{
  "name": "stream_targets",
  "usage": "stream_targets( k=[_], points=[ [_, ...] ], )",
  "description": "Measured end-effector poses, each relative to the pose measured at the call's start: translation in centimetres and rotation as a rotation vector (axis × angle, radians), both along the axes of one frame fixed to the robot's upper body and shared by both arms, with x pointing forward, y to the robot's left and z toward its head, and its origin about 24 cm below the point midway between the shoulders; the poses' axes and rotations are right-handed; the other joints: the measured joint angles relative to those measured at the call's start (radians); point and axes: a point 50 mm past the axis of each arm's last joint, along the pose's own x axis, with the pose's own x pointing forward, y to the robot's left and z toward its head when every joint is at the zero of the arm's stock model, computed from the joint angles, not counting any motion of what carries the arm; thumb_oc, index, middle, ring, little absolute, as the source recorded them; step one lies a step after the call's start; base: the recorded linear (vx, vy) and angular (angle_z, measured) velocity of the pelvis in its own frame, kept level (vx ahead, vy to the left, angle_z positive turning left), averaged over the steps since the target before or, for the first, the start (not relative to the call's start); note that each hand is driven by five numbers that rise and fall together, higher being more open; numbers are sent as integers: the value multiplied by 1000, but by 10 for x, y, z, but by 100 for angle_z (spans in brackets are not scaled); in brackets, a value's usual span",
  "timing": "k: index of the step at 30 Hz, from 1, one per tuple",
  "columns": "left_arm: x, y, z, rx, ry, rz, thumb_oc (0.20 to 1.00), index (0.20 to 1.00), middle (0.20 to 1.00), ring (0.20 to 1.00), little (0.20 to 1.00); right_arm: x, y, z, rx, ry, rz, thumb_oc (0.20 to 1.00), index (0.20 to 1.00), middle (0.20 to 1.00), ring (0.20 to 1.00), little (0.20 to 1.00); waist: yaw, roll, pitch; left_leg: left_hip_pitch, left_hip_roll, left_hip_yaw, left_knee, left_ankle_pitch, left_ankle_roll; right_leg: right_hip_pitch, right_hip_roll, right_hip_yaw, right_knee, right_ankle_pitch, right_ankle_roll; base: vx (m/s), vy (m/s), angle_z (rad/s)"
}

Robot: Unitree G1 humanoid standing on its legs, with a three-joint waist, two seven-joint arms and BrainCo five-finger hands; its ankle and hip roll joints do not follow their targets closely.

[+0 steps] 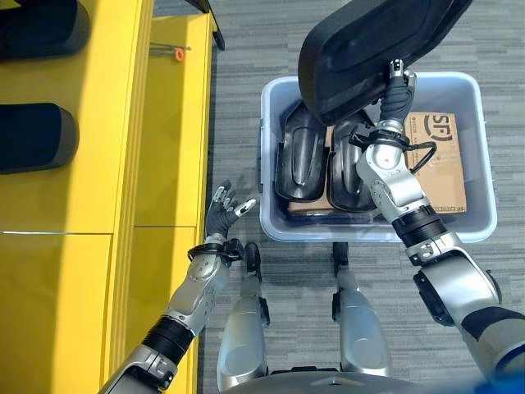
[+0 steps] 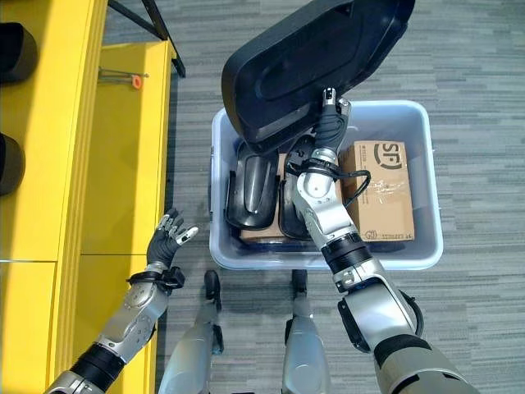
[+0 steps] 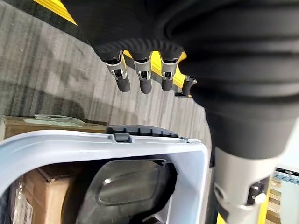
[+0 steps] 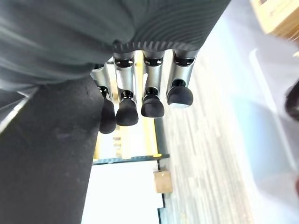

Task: Move parts from the plastic box to the shelf.

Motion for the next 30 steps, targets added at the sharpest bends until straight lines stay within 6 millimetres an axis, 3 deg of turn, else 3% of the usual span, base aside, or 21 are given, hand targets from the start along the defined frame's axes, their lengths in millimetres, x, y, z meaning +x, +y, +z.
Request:
stream_targets(
  k=[3,7,13,17,22,24,26,27,29,30],
  points=[
    [-4,1,-7,4,35,-9,1000,1000,1000,1000,1000,0,-1,-10,-15,27,23,200,200,200,200,200,-1,1,-15,29,2,0,0,-8,-1,29,1,0,0,-7,-1,30,-37,-1],
    [-11,11,-13,-1,64,3,1000,1000,1000,1000,1000,-3,-6,-38,-25,106,63,200,200,200,200,200,-2,4,-56,101,10,1,0,-25,-6,99,8,-1,0,-22,-5,42,-86,-2],
    [-24,18,-26,-5,111,13,1000,1000,1000,1000,1000,-6,-4,-69,17,215,160,200,200,200,200,200,-2,4,-152,145,34,-20,-5,-41,-15,152,32,-15,7,-52,-16,0,-95,6],
    [-31,24,-31,-14,134,43,1000,1000,1000,1000,1000,-6,1,-75,42,240,211,200,200,200,200,200,2,-2,-169,168,64,-40,-1,-43,-21,160,58,-34,66,-93,-34,-54,-156,11],
    [-41,32,-38,-18,162,68,1000,1000,1000,1000,1000,-6,8,-83,35,276,259,200,200,200,200,200,42,-10,-205,136,111,-82,12,-43,-21,128,111,-67,123,-134,-65,-93,-146,16],
    [-42,29,-41,-32,171,66,1000,1000,1000,1000,1000,-5,6,-80,37,268,262,200,200,200,200,200,65,2,-217,79,132,-138,7,-30,11,96,127,-137,149,-156,-90,-111,-108,65],
    [-46,29,-45,-34,193,69,1000,1000,1000,1000,1000,-5,8,-81,34,272,272,200,200,200,200,200,90,11,-216,64,137,-133,12,-30,42,95,141,-154,157,-159,-95,-111,-80,54],
    [-40,17,-45,-55,190,44,1000,1000,1000,1000,1000,-7,-1,-86,39,282,254,200,200,200,200,200,88,32,-215,21,134,-118,48,-41,84,103,118,-213,178,-177,-107,-89,-91,117],
    [-42,7,-52,-64,222,13,1000,1000,1000,1000,1000,-10,-4,-94,48,304,255,200,200,200,200,200,88,29,-213,23,135,71,72,-148,157,131,53,-296,193,-198,-106,-228,-177,141],
    [-43,5,-54,-63,231,3,1000,1000,1000,1000,1000,-11,-3,-97,42,313,260,200,200,200,200,200,93,30,-209,21,123,109,142,-153,164,142,27,-311,210,-208,-98,-231,-131,146]
  ],
)
